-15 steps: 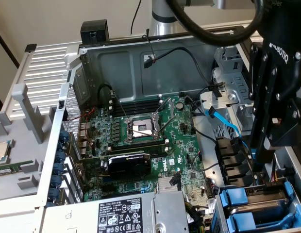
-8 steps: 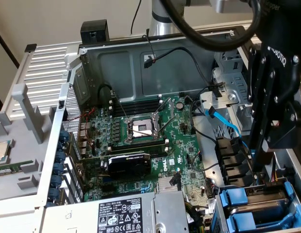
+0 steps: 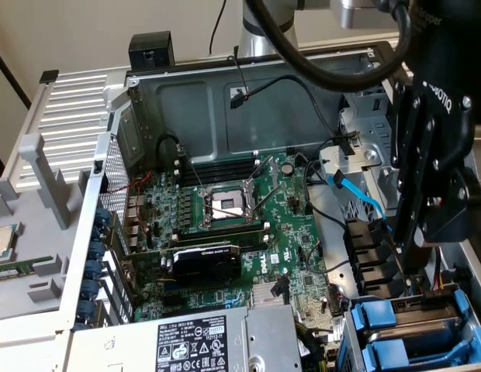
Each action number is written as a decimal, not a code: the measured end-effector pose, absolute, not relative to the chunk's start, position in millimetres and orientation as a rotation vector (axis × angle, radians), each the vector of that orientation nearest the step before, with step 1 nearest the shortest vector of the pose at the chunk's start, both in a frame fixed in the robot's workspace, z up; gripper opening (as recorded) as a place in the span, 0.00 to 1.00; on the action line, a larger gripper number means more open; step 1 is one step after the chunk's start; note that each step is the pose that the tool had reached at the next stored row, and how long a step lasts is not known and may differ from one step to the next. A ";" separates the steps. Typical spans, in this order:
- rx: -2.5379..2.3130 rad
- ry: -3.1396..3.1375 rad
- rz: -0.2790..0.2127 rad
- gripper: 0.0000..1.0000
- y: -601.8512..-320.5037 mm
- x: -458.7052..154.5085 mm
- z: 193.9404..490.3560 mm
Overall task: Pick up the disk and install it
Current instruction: 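Insert the first disk wire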
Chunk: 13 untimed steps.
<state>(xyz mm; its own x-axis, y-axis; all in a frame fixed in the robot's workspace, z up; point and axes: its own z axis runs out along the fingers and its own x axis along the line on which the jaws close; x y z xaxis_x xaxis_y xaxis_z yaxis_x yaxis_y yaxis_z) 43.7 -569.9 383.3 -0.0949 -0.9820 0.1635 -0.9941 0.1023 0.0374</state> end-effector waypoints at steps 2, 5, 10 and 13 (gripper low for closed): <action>2.017 -2.210 0.124 0.31 -569.9 43.8 382.6; 2.030 -2.199 0.125 0.31 -569.9 43.8 381.7; 2.043 -2.188 0.126 0.31 -569.9 43.1 379.6; 2.047 -2.185 0.126 0.31 -569.9 42.5 378.4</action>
